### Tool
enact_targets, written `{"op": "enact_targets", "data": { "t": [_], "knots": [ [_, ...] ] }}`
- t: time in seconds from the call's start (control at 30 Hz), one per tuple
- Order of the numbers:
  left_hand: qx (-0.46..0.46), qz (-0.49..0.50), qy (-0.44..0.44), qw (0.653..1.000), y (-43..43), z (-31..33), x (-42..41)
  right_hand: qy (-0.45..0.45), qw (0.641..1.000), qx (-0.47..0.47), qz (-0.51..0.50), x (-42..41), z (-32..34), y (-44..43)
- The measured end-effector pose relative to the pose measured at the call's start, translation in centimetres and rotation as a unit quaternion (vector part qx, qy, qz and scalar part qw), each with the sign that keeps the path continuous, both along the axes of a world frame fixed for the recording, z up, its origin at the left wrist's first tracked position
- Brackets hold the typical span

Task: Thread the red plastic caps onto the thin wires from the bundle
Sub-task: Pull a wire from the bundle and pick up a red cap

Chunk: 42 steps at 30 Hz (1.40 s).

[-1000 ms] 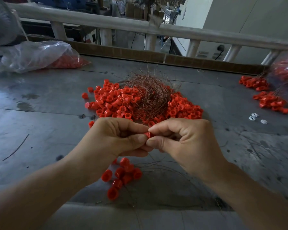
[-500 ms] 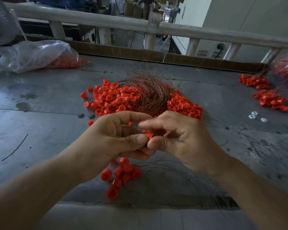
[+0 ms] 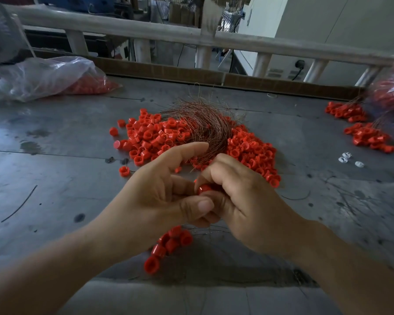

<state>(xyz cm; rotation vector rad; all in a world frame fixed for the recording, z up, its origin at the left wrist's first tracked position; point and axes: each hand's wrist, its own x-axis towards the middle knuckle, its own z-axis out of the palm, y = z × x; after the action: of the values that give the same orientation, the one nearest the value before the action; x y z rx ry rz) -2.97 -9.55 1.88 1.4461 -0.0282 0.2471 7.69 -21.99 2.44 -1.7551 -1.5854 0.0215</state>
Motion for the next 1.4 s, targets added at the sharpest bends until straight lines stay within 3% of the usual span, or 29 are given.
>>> {"op": "enact_targets", "data": {
  "t": [0.3, 0.7, 0.97, 1.13, 1.4],
  "knots": [
    [0.020, 0.018, 0.026, 0.999, -0.4, 0.2, -0.3, 0.037, 0.999, -0.021, 0.012, 0.1, -0.2, -0.1],
    [0.049, 0.019, 0.010, 0.999, -0.8, 0.1, -0.6, 0.020, 0.999, -0.014, 0.026, -0.5, 0.0, -0.4],
    [-0.033, -0.009, 0.043, 0.998, 0.2, 0.5, -0.1, 0.162, 0.986, -0.022, 0.025, 0.4, 0.3, -0.5],
    [-0.096, 0.022, 0.009, 0.995, 1.5, 0.7, 0.3, 0.330, 0.943, -0.033, 0.023, 1.5, 0.5, -0.5],
    [-0.157, 0.037, -0.016, 0.987, 2.5, 0.7, 0.5, 0.314, 0.948, -0.043, 0.014, 1.5, 0.9, -0.5]
  ]
}}
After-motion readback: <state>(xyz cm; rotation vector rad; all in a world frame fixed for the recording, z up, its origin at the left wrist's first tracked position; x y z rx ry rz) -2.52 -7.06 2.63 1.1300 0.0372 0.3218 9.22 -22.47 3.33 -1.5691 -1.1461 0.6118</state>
